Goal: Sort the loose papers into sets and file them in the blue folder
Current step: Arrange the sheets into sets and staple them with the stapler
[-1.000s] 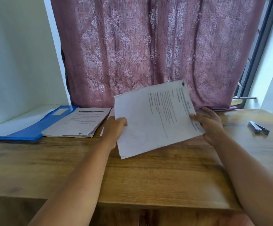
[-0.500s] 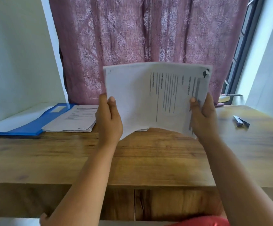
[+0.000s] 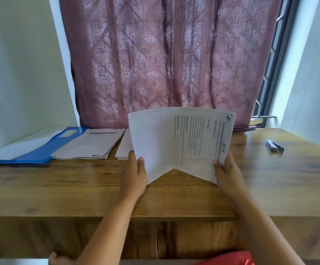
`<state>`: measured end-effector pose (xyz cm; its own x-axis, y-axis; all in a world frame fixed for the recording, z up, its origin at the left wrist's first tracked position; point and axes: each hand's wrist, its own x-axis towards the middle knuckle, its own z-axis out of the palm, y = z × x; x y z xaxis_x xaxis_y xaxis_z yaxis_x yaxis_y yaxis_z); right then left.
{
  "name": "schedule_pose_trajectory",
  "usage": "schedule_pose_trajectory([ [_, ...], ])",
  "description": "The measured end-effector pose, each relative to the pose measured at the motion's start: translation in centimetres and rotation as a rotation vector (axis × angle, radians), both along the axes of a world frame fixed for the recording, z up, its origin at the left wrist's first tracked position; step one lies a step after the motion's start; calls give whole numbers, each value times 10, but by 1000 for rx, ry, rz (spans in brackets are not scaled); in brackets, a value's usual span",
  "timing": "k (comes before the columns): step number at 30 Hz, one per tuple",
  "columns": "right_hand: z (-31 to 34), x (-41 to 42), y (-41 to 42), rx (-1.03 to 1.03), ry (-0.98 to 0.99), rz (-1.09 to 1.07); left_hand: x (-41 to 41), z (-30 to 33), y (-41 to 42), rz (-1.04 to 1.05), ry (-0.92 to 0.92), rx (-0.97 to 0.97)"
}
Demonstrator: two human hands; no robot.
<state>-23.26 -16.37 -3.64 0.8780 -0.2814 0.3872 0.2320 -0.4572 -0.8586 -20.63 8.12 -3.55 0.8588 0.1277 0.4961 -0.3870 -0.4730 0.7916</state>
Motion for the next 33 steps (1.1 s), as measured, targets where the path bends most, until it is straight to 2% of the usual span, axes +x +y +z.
schedule_pose_trajectory([
  [2, -7, 5, -6, -64, 131, -8, 7, -3, 4, -30, 105, -2],
  [4, 4, 10, -14, -65, 130, -29, 12, 5, 8, -52, 119, 4],
  [6, 21, 17, -26, 12, 75, -93, 16, 17, 9, -91, 142, -69],
  [10, 35, 37, -50, 446, 2, -286, 23, 28, -11, -169, 317, -471],
  [12, 32, 43, -42, 785, 6, -167, 28, 28, -31, -90, 311, -507],
  [14, 31, 38, -21, 949, 113, 49, 29, 28, -53, 8, 246, -485],
  [17, 32, 39, 8, 862, 254, 184, 25, 26, -90, 56, 182, -391],
  [21, 33, 69, 10, 618, 289, 108, 30, 23, -125, 9, 147, -283],
  [23, 39, 83, -6, 566, 309, 76, 41, 26, -130, -59, 213, -338],
  [26, 47, 104, -44, 645, 386, 131, 71, 34, -118, -61, 277, -448],
  [29, 48, 120, -75, 463, 530, 171, 110, 40, -96, -46, 386, -494],
  [31, 43, 137, -90, 293, 623, 137, 131, 39, -91, -130, 498, -347],
  [33, 35, 156, -98, 86, 673, 55, 140, 32, -97, -251, 526, -52],
])
